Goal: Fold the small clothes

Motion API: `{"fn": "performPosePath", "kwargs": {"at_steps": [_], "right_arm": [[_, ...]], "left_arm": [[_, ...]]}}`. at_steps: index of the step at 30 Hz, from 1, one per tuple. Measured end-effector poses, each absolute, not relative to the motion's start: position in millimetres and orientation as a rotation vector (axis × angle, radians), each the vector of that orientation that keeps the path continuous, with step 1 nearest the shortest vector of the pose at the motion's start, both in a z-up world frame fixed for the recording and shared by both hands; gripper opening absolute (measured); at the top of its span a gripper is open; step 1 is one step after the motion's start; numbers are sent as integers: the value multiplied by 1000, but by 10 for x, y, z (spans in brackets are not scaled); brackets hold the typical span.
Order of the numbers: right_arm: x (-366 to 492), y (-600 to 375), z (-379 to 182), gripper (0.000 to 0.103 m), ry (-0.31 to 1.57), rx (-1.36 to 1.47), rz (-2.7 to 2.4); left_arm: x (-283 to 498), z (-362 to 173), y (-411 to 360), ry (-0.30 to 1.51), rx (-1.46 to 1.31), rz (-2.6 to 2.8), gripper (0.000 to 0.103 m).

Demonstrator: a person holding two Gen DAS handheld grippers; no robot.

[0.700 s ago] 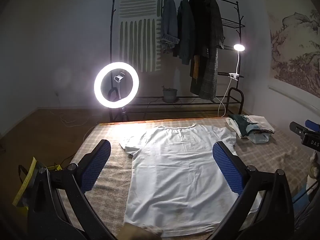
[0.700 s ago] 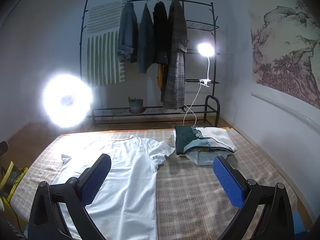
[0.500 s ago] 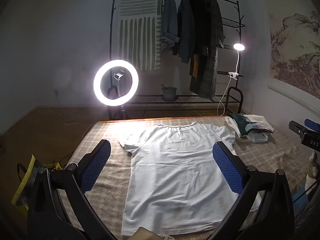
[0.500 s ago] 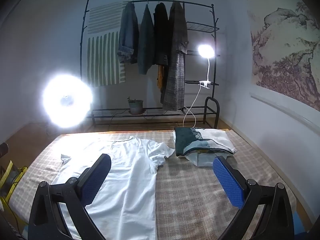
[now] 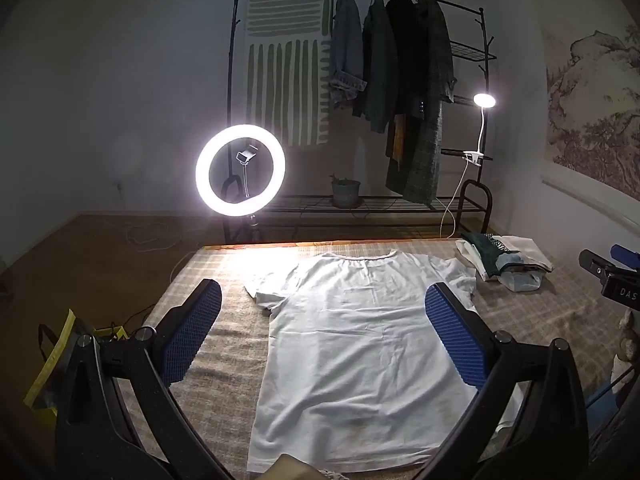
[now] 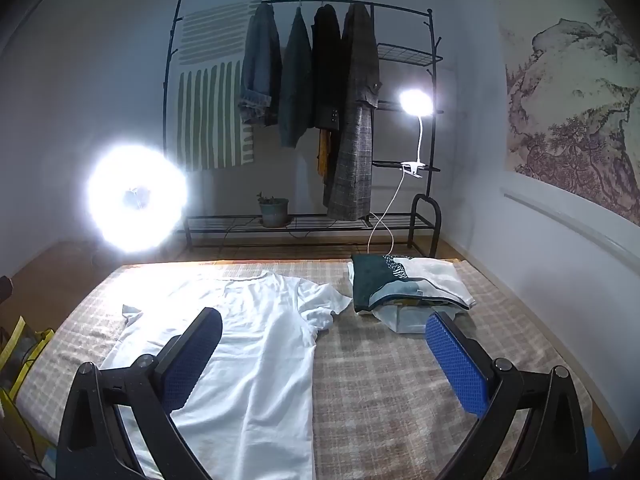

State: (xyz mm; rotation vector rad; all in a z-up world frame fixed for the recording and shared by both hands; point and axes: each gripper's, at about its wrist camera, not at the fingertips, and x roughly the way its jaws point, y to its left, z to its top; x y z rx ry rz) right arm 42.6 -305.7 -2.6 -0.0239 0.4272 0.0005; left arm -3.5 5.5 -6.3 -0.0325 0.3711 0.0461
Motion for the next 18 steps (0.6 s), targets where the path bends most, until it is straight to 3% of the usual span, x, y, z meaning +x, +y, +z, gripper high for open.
{"fn": "performPosePath", "kwargs": {"at_steps": [18], "right_arm": [[421, -3016, -11, 103, 422, -38, 3]], "left_arm": [[-80, -48, 35, 367, -29, 54, 103]]}}
